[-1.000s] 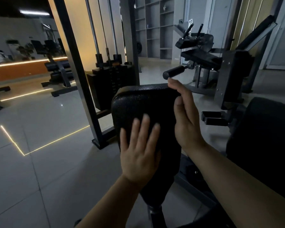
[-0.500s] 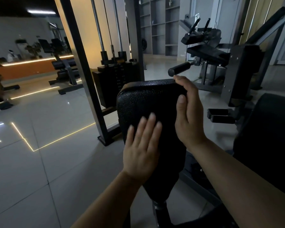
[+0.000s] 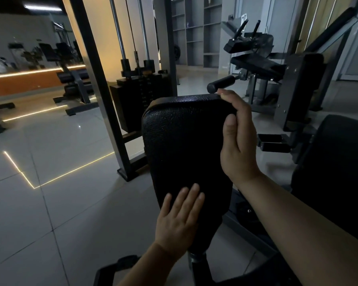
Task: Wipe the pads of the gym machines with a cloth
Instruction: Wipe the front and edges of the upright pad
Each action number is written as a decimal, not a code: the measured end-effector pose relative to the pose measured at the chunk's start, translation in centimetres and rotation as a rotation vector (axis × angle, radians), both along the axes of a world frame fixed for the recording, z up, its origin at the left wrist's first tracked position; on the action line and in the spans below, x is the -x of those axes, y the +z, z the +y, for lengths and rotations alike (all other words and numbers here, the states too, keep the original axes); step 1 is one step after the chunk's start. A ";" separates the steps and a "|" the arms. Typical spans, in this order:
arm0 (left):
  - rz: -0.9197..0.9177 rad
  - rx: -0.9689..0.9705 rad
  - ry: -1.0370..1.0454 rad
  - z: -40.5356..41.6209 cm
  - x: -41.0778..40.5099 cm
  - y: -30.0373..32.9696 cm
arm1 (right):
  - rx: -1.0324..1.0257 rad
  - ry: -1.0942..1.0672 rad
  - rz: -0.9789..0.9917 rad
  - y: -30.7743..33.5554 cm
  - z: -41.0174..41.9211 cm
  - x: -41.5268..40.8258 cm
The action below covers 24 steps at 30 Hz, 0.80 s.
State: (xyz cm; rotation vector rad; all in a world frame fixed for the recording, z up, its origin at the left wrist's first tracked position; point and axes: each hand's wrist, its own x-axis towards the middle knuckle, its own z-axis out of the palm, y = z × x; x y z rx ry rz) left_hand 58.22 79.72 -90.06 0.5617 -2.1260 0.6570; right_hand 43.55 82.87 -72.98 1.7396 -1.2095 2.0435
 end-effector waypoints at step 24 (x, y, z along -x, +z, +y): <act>-0.071 0.051 -0.099 -1.1 -1.0 0.0 | 0.011 -0.070 -0.009 -0.1 -0.2 -0.2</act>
